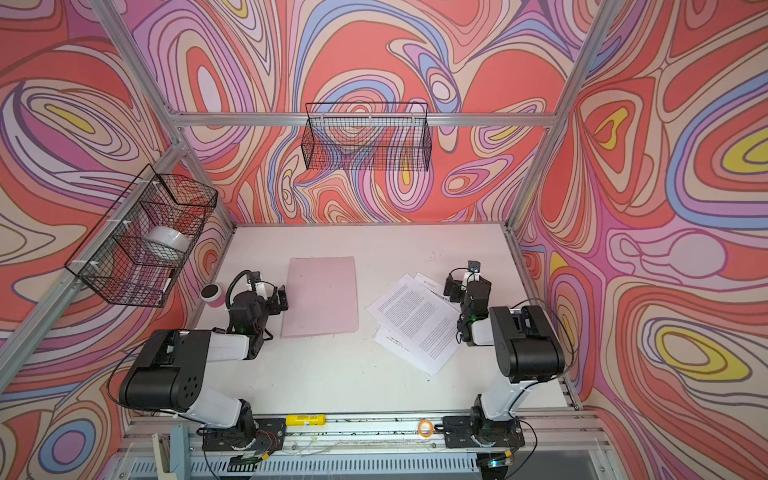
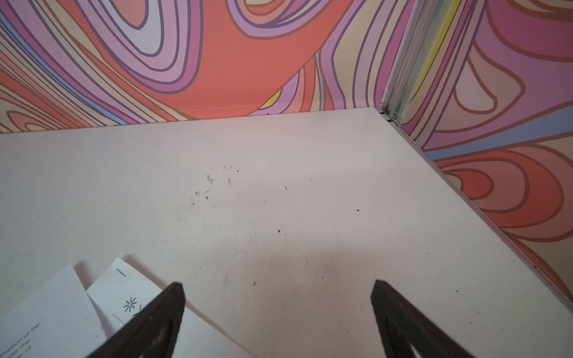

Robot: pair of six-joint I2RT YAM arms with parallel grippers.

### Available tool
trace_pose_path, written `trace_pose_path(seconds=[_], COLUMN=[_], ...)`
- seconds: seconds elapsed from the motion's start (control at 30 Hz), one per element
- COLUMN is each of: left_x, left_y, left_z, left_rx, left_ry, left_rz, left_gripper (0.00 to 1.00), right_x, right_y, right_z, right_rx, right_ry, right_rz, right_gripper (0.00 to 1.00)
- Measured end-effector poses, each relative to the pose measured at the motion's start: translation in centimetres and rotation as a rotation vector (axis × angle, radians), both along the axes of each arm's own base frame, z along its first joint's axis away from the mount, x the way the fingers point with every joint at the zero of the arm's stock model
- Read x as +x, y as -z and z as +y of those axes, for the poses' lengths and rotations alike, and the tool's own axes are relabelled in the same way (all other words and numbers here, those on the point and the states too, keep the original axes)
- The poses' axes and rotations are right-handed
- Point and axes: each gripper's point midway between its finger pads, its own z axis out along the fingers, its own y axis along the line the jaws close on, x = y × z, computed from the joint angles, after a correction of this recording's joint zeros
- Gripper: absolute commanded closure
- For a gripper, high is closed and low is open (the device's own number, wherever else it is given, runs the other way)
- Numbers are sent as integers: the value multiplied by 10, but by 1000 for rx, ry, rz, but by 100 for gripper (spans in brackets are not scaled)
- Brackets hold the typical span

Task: Put the files into the folder
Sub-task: 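Move the left gripper to the pink folder while the right moves over papers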

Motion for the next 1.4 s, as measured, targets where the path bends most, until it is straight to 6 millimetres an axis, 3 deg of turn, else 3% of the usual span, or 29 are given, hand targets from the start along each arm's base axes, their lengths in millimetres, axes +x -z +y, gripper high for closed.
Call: trace_pose_path(seconds=[1.1, 1.2, 1.27, 1.33, 1.4], left_x=[-2, -7, -10, -14, -17], left_y=[3, -17, -46, -73, -87], left_z=[-3, -5, -5, -2, 1], left_rx=[2, 5, -4, -57, -141], left_ry=[20, 33, 20, -14, -59], left_rz=[34, 27, -45, -120, -122], left_gripper=[0, 0, 0, 0, 0], right_x=[0, -2, 1, 11, 24], right_y=[0, 2, -5, -24, -48], right_z=[0, 0, -1, -3, -3], right_rx=[0, -5, -15, -16, 14], right_ry=[0, 9, 30, 68, 104], right_rz=[0, 29, 51, 54, 47], right_gripper=[2, 1, 1, 2, 2])
